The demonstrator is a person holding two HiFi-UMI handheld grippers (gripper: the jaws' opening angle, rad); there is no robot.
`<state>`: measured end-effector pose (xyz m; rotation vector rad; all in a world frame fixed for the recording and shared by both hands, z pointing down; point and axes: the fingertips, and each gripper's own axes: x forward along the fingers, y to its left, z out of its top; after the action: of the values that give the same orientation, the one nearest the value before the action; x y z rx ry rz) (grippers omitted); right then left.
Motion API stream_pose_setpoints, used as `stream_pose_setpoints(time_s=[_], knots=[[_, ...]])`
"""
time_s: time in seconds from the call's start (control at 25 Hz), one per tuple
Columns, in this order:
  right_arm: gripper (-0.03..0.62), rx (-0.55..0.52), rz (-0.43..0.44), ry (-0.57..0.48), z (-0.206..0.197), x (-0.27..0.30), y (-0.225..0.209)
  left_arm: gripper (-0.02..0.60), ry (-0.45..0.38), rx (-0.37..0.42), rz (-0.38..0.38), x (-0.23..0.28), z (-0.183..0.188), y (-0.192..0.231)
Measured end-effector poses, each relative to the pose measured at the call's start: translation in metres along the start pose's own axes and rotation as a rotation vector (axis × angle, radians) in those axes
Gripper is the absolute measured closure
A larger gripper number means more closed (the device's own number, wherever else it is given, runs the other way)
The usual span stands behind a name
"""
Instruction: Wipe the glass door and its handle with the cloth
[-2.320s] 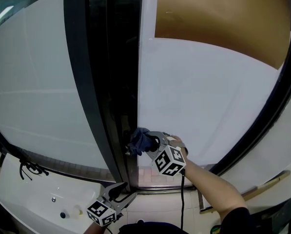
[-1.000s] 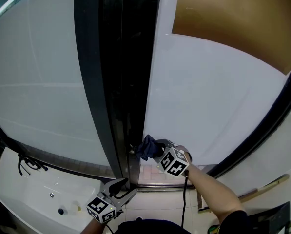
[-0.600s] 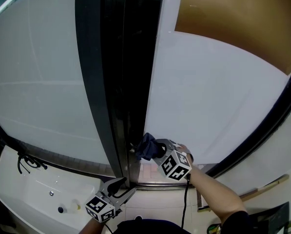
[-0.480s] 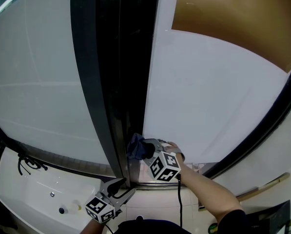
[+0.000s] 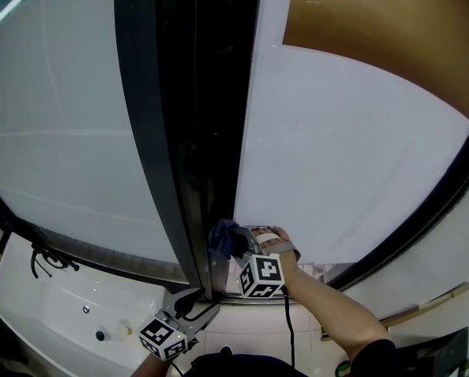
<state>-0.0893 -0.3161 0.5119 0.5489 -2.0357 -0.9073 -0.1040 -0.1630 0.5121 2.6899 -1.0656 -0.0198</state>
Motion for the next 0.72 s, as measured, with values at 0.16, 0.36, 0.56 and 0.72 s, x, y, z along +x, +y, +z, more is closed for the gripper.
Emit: stream_pose_setpoints(time_s=[0.16, 0.36, 0.56, 0.72], knots=[[0.468, 0.021, -0.011, 0.031, -0.028, -0.015, -0.001, 0.373, -0.005, -0.005, -0.016, 0.006, -0.002, -0.003], [0.468, 0.032, -0.041, 0.076, -0.051, -0.029, -0.005, 0.373, -0.006, -0.003, -0.033, 0.011, -0.001, -0.007], [0.468, 0.182, -0.064, 0.064, -0.071, -0.048, -0.004, 0.373, 0.005, -0.011, -0.031, 0.009, -0.003, -0.008], [0.468, 0.388, -0.042, -0.005, -0.074, -0.057, 0.012, 0.373, 0.007, -0.01, -0.019, 0.005, -0.004, -0.005]])
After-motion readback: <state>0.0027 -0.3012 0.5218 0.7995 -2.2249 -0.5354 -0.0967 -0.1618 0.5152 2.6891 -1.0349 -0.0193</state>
